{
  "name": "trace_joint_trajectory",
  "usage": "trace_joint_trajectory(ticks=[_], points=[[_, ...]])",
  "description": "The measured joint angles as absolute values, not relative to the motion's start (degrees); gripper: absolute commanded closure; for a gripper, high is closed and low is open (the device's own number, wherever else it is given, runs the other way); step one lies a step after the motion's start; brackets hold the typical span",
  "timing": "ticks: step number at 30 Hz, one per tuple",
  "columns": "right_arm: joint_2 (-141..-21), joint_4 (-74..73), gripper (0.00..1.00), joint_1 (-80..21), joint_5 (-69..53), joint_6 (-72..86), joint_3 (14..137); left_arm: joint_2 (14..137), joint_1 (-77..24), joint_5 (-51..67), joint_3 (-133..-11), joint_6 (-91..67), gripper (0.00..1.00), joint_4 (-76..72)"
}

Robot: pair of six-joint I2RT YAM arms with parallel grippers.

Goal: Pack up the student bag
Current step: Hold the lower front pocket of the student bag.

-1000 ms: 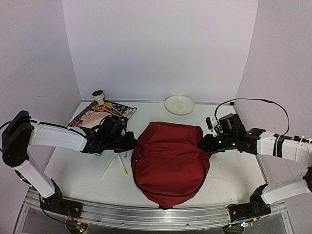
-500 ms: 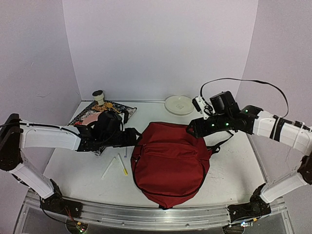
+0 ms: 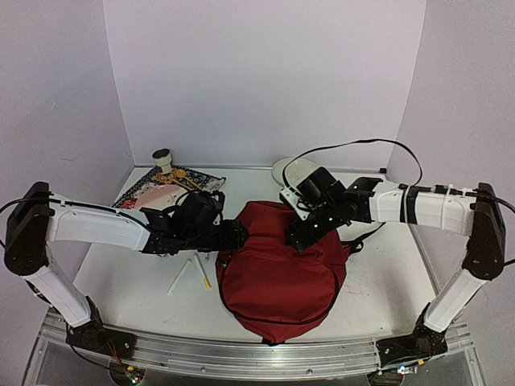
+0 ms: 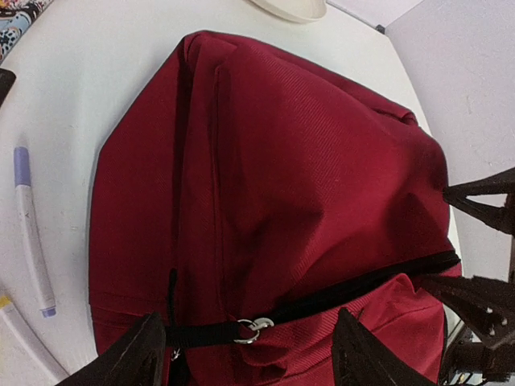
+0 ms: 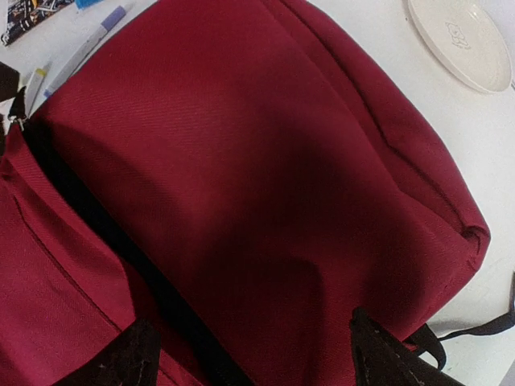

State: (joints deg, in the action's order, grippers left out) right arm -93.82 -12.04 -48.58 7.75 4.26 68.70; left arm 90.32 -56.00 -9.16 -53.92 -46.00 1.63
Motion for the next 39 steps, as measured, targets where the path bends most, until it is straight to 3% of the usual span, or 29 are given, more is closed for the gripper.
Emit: trace_joint_trajectory(ticks=[11,26,39], points=[[-94.57,-13.75,0.13,-56.22,11.73,3.69,68.90,95.37,-57.81,-8.59,-57.33,-50.58,0.16,2.34],[-95.04,-15.53,0.11,-57.12,15.15,0.81,72.91,98.08,-60.40,-9.45,-53.57,-53.08,0.36,-0.55],[-98.94,-15.50,0.14,-53.35,20.05,-2.01,76.93,96.94,-61.61,-10.69,-49.79,-53.92,0.37,-5.19]])
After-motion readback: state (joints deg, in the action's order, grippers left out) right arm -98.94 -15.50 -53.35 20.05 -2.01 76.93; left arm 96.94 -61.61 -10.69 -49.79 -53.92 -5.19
